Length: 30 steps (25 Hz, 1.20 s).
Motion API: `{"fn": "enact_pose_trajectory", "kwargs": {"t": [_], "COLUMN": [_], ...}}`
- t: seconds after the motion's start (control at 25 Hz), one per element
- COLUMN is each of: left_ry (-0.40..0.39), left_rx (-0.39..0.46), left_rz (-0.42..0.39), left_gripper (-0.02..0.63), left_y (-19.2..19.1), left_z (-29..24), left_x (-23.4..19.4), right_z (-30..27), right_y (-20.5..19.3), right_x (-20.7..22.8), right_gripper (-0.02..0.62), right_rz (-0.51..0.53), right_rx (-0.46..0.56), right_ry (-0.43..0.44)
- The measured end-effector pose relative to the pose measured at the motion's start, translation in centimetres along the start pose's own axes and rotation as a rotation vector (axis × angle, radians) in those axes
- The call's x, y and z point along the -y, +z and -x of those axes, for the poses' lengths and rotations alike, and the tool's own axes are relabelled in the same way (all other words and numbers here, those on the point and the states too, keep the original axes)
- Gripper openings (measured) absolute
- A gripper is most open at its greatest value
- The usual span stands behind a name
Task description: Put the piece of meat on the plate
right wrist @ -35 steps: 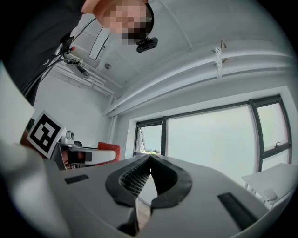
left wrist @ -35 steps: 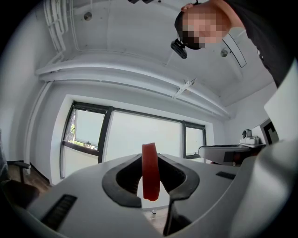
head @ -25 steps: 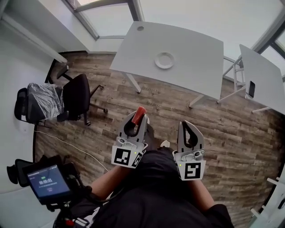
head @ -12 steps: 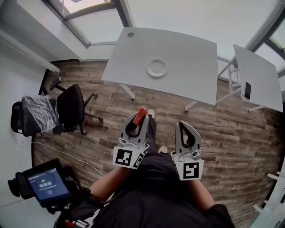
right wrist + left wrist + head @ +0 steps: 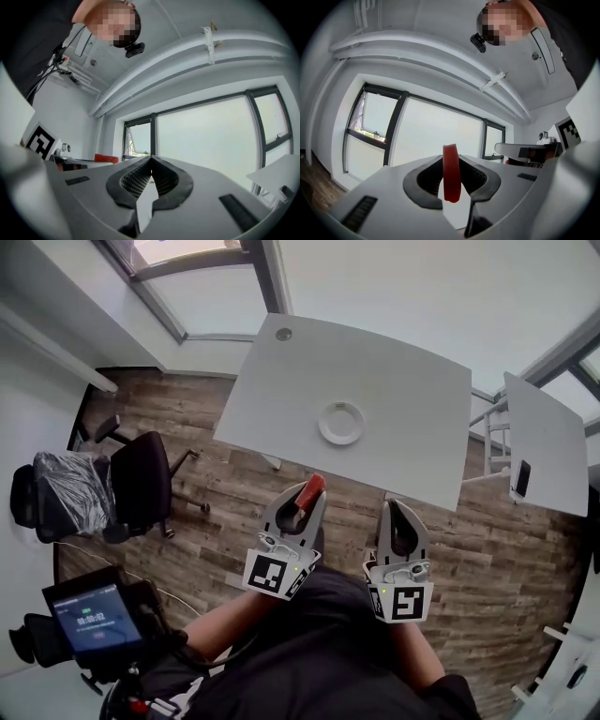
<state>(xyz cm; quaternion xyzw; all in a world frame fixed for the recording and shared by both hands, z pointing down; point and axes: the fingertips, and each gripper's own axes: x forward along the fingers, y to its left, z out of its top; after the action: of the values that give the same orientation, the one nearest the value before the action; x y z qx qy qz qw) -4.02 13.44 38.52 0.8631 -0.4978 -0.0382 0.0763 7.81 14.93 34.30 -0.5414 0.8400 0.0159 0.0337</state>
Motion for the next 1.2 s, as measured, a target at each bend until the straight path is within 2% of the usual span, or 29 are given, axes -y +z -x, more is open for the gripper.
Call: {"fn": "enact_pose_trajectory", "kwargs": {"t": [0.08,0.36,0.68,0.88,1.2], "left_ry": [-0.016,-0.052,-0.055,-0.082,-0.124], "left_rx": [-0.013,-0.010,-0.034,-0.062,-0.057], "left_rz": [-0.002,0.008,0.032,0.060,0.041], "left_gripper": [0.094,0.094,0.094,0.094,0.094], "left_y": [0.3,1.6,1.2,0.7,1.2], "left_z": [-1.4,-5.8,-9.9,-14.0,-14.6], "left_x": [-1.3,-4.3,-7.8,-11.0,-10.9], "right_z": [-1.9,-7.5,-12.5,-17.8,-17.3], "right_y": [-0.3,-1.5,-2.2,-2.8,-2.5], "right_x": [0.5,1.3,2.1,3.6,4.0], "right_gripper": [0.005,0.005,0.005,0.005,0.005], "right_rz": [-0.031,-0.020,-0.006,-0.004,0.005], "right_rx": [-0.014,-0.083,-0.112,-0.122,-0.106], "right_ry": [-0.020,-0.023,-0.016,-0.051,-0.107]}}
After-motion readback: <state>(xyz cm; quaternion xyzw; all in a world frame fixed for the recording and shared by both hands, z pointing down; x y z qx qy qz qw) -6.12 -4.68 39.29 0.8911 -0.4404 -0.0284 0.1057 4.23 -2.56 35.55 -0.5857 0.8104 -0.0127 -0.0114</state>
